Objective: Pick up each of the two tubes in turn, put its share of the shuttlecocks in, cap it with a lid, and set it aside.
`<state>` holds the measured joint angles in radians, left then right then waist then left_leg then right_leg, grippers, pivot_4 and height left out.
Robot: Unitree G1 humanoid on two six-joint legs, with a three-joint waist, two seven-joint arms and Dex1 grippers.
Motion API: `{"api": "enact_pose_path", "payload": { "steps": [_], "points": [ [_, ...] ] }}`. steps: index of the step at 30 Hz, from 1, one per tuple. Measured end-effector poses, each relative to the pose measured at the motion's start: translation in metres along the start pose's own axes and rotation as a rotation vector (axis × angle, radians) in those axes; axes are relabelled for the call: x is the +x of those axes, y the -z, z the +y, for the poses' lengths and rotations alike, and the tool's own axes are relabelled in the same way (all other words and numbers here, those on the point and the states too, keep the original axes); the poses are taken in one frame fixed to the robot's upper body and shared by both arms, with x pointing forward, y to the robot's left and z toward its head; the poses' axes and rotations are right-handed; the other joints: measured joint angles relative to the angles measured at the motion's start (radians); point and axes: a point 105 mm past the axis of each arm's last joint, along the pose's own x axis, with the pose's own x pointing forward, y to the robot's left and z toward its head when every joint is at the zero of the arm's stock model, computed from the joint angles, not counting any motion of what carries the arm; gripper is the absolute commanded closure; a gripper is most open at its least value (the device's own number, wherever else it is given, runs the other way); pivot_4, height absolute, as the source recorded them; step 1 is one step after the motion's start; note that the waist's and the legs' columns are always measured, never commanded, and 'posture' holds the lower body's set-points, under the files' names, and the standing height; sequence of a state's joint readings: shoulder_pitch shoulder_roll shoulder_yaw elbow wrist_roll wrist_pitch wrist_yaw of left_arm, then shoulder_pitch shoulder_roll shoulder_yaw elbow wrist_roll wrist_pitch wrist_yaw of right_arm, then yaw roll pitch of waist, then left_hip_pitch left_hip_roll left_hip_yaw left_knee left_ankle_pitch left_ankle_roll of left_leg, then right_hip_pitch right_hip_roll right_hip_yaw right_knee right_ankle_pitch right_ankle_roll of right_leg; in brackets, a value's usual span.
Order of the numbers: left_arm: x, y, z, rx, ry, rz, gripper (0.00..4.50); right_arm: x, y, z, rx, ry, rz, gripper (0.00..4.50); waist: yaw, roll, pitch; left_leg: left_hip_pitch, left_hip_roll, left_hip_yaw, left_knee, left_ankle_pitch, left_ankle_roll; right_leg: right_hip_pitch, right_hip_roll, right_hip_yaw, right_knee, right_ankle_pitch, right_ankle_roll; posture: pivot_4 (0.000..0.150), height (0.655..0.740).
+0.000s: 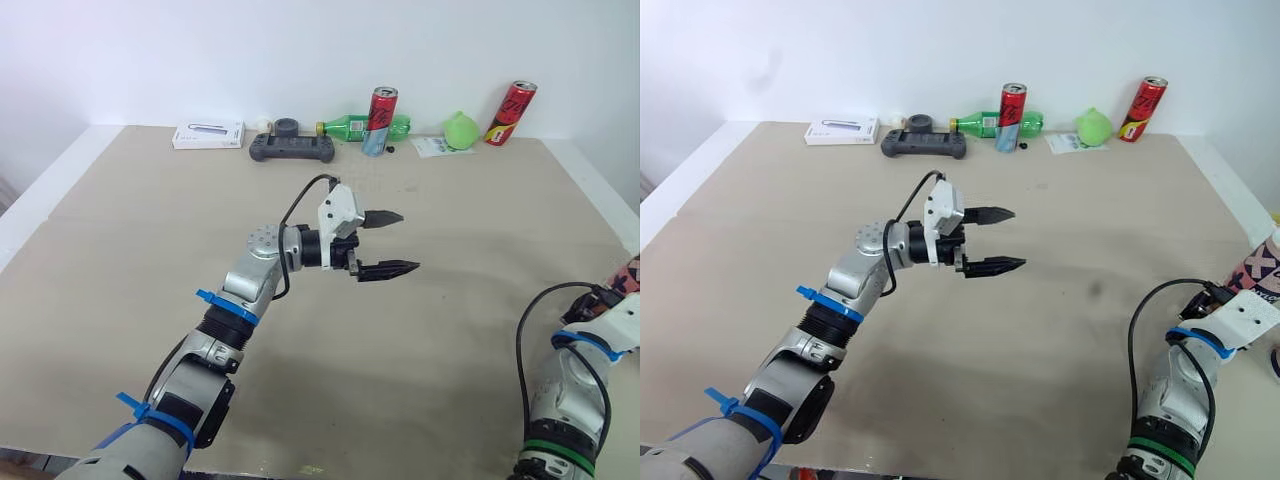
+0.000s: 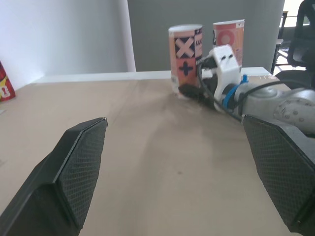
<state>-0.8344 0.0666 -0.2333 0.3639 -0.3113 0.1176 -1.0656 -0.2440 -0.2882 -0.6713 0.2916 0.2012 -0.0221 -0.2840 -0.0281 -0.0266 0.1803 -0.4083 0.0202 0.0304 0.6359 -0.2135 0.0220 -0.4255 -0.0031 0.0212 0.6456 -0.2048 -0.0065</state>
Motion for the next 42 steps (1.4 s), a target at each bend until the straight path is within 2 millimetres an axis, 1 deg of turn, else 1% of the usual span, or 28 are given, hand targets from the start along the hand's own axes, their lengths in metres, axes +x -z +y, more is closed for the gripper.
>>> {"api": "enact_pose_path", "payload": {
  "steps": [1, 2, 3, 4, 5, 10, 15, 17, 20, 22, 24, 25, 27, 29, 31, 33, 34, 35, 37, 39, 42],
  "points": [
    [0.0, 0.0, 0.0, 0.001, -0.001, -0.001, 0.0, 0.0, 0.0, 0.0, 0.001, 0.0, -0.001, 1.74, 0.0, 0.0, 0.0, 0.0, 0.0, 0.0, 0.0, 0.0, 0.0, 0.0, 0.0, 0.0, 0.0, 0.0, 0.0, 0.15, 0.7395],
    [0.0, 0.0, 0.0, 0.001, -0.006, -0.001, 0.0, 0.0, 0.001, 0.0, 0.002, -0.002, -0.003, 0.83, 0.0, 0.0, 0.0, 0.0, 0.0, 0.0, 0.0, 0.0, 0.0, 0.0, 0.0, 0.0, 0.0, 0.0, 0.0, 0.15, 0.7395],
    [0.0, 0.0, 0.0, 0.0, -0.009, -0.001, 0.0, 0.0, 0.001, 0.001, 0.002, -0.003, -0.004, 0.72, 0.0, 0.0, 0.0, 0.0, 0.0, 0.0, 0.0, 0.0, 0.0, 0.0, 0.0, 0.0, 0.0, 0.0, 0.0, 0.15, 0.7395],
    [-0.001, 0.001, 0.0, -0.001, -0.011, -0.001, 0.0, -0.001, 0.001, 0.001, 0.003, -0.005, -0.004, 0.13, 0.0, 0.0, 0.0, 0.0, 0.0, 0.0, 0.0, 0.0, 0.0, 0.0, 0.0, 0.0, 0.0, 0.0, 0.0, 0.15, 0.7395],
    [-0.001, 0.001, -0.001, -0.002, -0.012, -0.002, 0.0, -0.001, 0.002, 0.001, 0.003, -0.005, -0.002, 0.05, 0.0, 0.0, 0.0, 0.0, 0.0, 0.0, 0.0, 0.0, 0.0, 0.0, 0.0, 0.0, 0.0, 0.0, 0.0, 0.15, 0.7395],
    [-0.003, 0.003, -0.001, -0.015, -0.013, 0.007, 0.0, -0.006, 0.003, 0.001, -0.015, -0.025, -0.011, 0.05, 0.0, 0.0, 0.0, 0.0, 0.0, 0.0, 0.0, 0.0, 0.0, 0.0, 0.0, 0.0, 0.0, 0.0, 0.0, 0.15, 0.7395],
    [-0.003, 0.004, -0.002, -0.02, -0.01, 0.009, 0.0, -0.021, 0.002, -0.002, -0.027, -0.043, -0.026, 0.05, 0.0, 0.0, 0.0, 0.0, 0.0, -0.001, 0.0, 0.0, 0.0, 0.0, 0.0, -0.001, 0.0, 0.0, 0.0, 0.15, 0.7395],
    [-0.004, 0.005, -0.002, -0.026, -0.006, 0.017, 0.0, -0.035, -0.001, -0.004, -0.033, -0.058, -0.032, 0.05, 0.002, 0.001, 0.0, 0.0, 0.001, -0.002, 0.0, 0.0, 0.0, 0.0, 0.001, -0.001, 0.0, -0.001, 0.0, 0.15, 0.7395],
    [-0.009, 0.009, -0.001, -0.038, -0.026, 0.03, 0.0, -0.055, 0.001, -0.008, -0.072, -0.094, -0.009, 0.05, 0.002, 0.002, -0.001, 0.0, 0.001, -0.002, 0.0, 0.0, 0.0, 0.0, 0.001, -0.001, 0.0, -0.001, 0.0, 0.15, 0.7395],
    [-0.014, 0.014, 0.001, -0.052, -0.053, 0.037, 0.0, -0.068, -0.002, -0.005, -0.104, -0.153, -0.004, 0.05, 0.001, 0.002, -0.001, 0.0, 0.001, -0.002, 0.0, 0.0, 0.0, 0.0, 0.0, -0.001, 0.0, -0.001, 0.0, 0.15, 0.7395],
    [-0.02, 0.017, 0.004, -0.061, -0.093, 0.04, 0.0, -0.08, -0.007, 0.007, -0.133, -0.272, -0.005, 0.05, -0.002, 0.002, -0.001, 0.0, 0.002, -0.002, 0.0, 0.0, 0.0, 0.0, 0.0, -0.001, 0.0, -0.001, -0.001, 0.15, 0.7395],
    [-0.026, 0.019, 0.007, -0.066, -0.133, 0.045, 0.0, -0.089, -0.011, 0.023, -0.162, -0.396, -0.008, 0.05, -0.007, 0.003, -0.001, 0.001, 0.003, -0.001, 0.0, 0.0, 0.0, 0.0, 0.0, 0.0, 0.0, -0.001, 0.0, 0.15, 0.7395],
    [-0.045, 0.028, 0.015, -0.075, -0.237, 0.069, 0.0, -0.112, -0.023, 0.06, -0.209, -0.697, -0.018, 0.05, -0.019, 0.002, -0.001, 0.002, 0.003, 0.0, 0.0, 0.0, 0.0, 0.001, 0.0, 0.001, 0.0, -0.001, -0.001, 0.15, 0.7395],
    [-0.065, 0.037, 0.021, -0.077, -0.329, 0.102, 0.0, -0.13, -0.03, 0.085, -0.221, -0.905, -0.012, 0.05, -0.019, 0.001, -0.001, 0.003, 0.004, -0.002, 0.0, 0.001, 0.0, 0.002, 0.001, -0.001, 0.0, -0.001, -0.001, 0.15, 0.7395],
    [-0.097, 0.048, 0.025, -0.07, -0.456, 0.16, 0.0, -0.146, -0.031, 0.105, -0.241, -1.122, 0.044, 0.05, -0.016, 0.001, 0.0, 0.003, 0.005, -0.002, 0.0, 0.001, 0.0, 0.003, 0.001, -0.002, 0.0, -0.002, -0.002, 0.15, 0.7395],
    [-0.13, 0.058, 0.022, -0.077, -0.566, 0.214, 0.0, -0.155, -0.033, 0.121, -0.255, -1.279, 0.089, 0.05, -0.017, 0.0, 0.0, 0.003, 0.006, -0.001, 0.0, 0.001, 0.0, 0.002, 0.001, -0.002, 0.0, -0.002, -0.002, 0.15, 0.7395],
    [-0.136, 0.059, 0.02, -0.079, -0.586, 0.224, 0.0, -0.156, -0.034, 0.124, -0.261, -1.308, 0.094, 0.05, -0.017, -0.001, 0.001, 0.003, 0.006, -0.001, 0.0, 0.001, -0.001, 0.002, 0.001, -0.002, 0.0, -0.002, -0.002, 0.15, 0.7395],
    [-0.156, 0.061, 0.016, -0.075, -0.656, 0.253, 0.0, -0.159, -0.036, 0.135, -0.273, -1.403, 0.116, 0.05, -0.017, -0.002, 0.001, 0.003, 0.006, -0.001, 0.0, 0.001, -0.001, 0.002, 0.001, -0.002, 0.0, -0.002, -0.002, 0.15, 0.7395],
    [-0.165, 0.061, 0.013, -0.074, -0.69, 0.265, 0.0, -0.159, -0.037, 0.138, -0.279, -1.439, 0.128, 0.05, -0.008, -0.003, 0.001, 0.002, 0.006, -0.002, 0.0, 0.001, -0.001, 0.002, 0.0, -0.003, 0.0, -0.002, -0.002, 0.15, 0.7395],
    [-0.185, 0.058, 0.002, -0.047, -0.764, 0.294, 0.0, -0.157, -0.032, 0.152, -0.263, -1.508, 0.167, 0.05, 0.001, -0.004, 0.002, 0.001, 0.005, -0.002, 0.0, 0.0, -0.001, 0.002, -0.001, -0.003, 0.0, -0.002, -0.002, 0.15, 0.7395],
    [-0.194, 0.063, -0.012, -0.06, -0.794, 0.324, 0.0, -0.151, -0.022, 0.157, -0.261, -1.531, 0.215, 0.05, 0.011, -0.005, 0.002, 0.0, 0.003, -0.003, 0.0, 0.0, -0.001, 0.001, -0.003, -0.003, 0.0, -0.003, -0.001, 0.15, 0.7395]
  ]
}}
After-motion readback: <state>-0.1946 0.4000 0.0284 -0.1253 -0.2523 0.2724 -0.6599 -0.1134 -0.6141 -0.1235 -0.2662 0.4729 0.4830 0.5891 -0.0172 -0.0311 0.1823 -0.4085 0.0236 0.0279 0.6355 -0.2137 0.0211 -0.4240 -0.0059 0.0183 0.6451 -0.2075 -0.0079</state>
